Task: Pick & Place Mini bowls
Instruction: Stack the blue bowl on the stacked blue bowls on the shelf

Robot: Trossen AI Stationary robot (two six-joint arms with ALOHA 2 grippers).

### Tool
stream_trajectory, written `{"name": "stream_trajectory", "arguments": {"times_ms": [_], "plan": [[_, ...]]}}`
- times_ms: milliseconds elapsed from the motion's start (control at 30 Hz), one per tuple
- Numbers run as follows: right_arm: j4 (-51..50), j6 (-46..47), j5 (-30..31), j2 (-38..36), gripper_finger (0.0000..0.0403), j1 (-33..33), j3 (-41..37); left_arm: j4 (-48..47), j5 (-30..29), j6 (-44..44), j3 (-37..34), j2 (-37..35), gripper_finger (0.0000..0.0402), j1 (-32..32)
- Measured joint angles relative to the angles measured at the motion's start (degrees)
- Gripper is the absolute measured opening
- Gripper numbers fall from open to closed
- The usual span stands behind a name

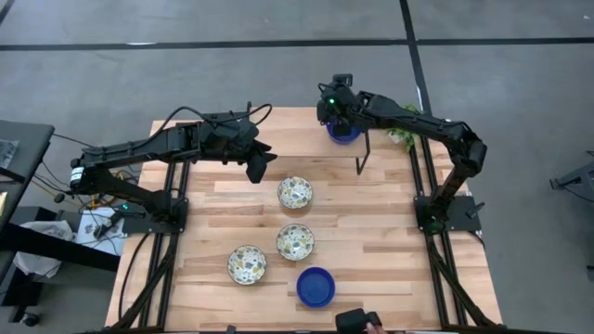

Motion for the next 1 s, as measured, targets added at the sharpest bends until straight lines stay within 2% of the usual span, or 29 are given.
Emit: {"name": "stream_trajectory", "arguments": {"times_ms": [333,633,767,1000], "plan": [[1.51,1.55,1.32,-1.91,0.0,0.09,0.02,0.0,-0.02,-0.01,0.0,0.0,0.0154,-0.01],[-1.33,15.46,-1.22,-9.43,0.0,2.35,0.02,-0.29,0.22,-0.04,0.0,0.0,0.0154,-1.73],[-5.07,25.31,-5.73,-13.93,0.0,3.78,0.02,-0.28,0.42,-0.09,-0.57,0.0,0.0154,-3.93],[-10.28,38.39,-19.74,-19.87,0.0,7.57,0.02,-0.44,-0.12,-2.25,-2.15,0.02,0.0154,-9.46]]}}
